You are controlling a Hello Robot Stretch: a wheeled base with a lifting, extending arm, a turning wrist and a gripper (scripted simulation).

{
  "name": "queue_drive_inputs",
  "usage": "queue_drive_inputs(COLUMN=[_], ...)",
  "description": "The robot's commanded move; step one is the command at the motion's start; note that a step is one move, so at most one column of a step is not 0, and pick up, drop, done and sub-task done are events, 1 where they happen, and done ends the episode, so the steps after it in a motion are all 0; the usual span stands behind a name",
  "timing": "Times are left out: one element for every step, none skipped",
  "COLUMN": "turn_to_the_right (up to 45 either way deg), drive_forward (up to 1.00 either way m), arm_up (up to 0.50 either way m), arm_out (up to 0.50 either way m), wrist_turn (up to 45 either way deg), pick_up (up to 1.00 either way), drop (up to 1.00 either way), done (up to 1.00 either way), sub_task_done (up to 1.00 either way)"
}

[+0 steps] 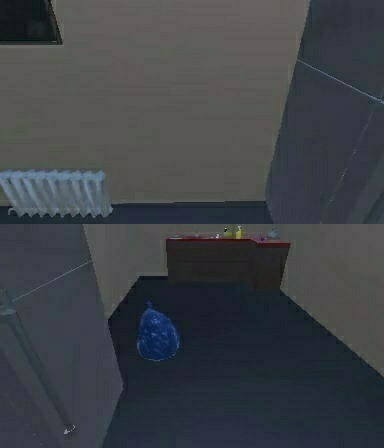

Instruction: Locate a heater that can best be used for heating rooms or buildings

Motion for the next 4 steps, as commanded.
queue_drive_inputs(turn_to_the_right=[0.0, -45.0, -15.0, 0.0], drive_forward=[0.5, 0.0, 0.0, 0.0], arm_up=[0.0, 0.0, 0.0, 0.0], arm_out=[0.0, 0.0, 0.0, 0.0], wrist_turn=[0.0, 0.0, 0.0, 0.0], pick_up=[0.0, 0.0, 0.0, 0.0], drop=[0.0, 0.0, 0.0, 0.0], done=[0.0, 0.0, 0.0, 1.0], sub_task_done=[0.0, 0.0, 0.0, 0.0])
